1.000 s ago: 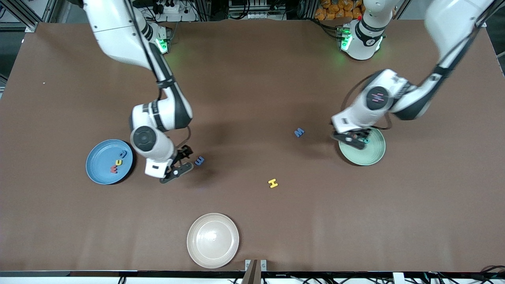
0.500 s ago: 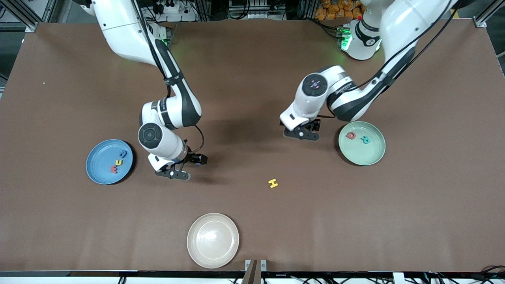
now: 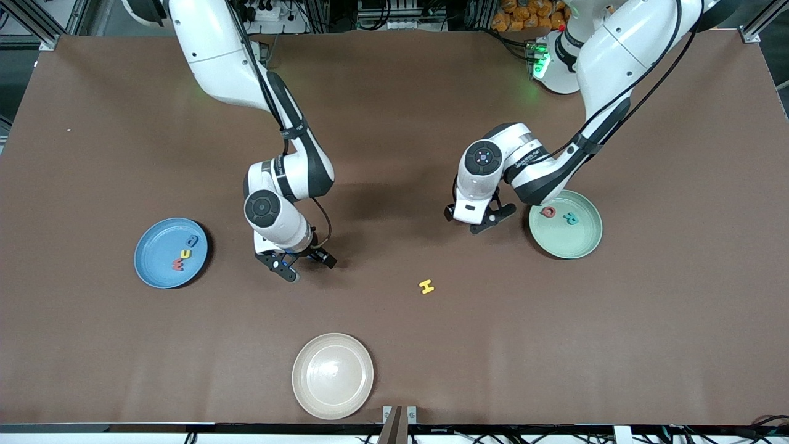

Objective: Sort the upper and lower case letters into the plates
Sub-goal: 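Grasp the blue W with the left gripper while the right gripper grasps m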

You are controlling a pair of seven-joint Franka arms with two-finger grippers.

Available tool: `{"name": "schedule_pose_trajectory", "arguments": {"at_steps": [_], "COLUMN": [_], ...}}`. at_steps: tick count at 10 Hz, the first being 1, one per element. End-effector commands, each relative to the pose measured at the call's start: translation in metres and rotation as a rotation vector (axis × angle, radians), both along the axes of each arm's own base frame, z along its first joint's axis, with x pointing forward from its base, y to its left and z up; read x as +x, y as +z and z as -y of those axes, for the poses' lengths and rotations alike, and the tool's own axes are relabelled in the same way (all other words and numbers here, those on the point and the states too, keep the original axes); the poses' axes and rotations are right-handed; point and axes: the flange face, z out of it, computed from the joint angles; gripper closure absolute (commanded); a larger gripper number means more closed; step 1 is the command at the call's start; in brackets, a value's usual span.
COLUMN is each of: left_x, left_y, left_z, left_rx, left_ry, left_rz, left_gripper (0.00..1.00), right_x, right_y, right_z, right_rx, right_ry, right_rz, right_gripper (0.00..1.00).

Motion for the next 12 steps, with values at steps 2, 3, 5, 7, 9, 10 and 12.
{"name": "schedule_pose_trajectory", "arguments": {"at_steps": [2, 3, 5, 7, 9, 10, 12], "left_x": [-0.017, -0.019, -0.015, -0.012, -0.012, -0.013, -0.014], "left_y": [-0.004, -0.006, -0.005, -0.005, -0.003, -0.005, -0.013], "left_z": [0.009, 0.008, 0.004, 0.003, 0.006, 0.006, -0.003], "left_rx": [-0.040, -0.038, -0.041, -0.057, -0.077, -0.075, -0.056], "left_ry": [0.144, 0.134, 0.125, 0.148, 0.192, 0.189, 0.159], "left_rz": [0.030, 0.029, 0.053, 0.059, 0.072, 0.071, 0.081], "left_gripper": [0.00, 0.00, 0.17, 0.22, 0.27, 0.36, 0.34], "right_x": [-0.004, -0.004, -0.007, -0.006, -0.007, -0.008, -0.004], "right_y": [-0.001, 0.000, -0.004, -0.004, -0.003, -0.002, 0.006], "right_z": [0.005, 0.003, 0.006, 0.009, 0.010, 0.012, 0.020], "right_rx": [0.004, 0.004, -0.004, -0.007, -0.007, -0.006, -0.005], "right_ry": [-0.062, -0.060, -0.048, -0.028, -0.012, 0.024, 0.074], "right_rz": [-0.014, -0.013, -0.020, -0.017, -0.018, -0.020, -0.028], "right_gripper": [0.00, 0.00, 0.58, 1.00, 1.00, 1.00, 1.00]}}
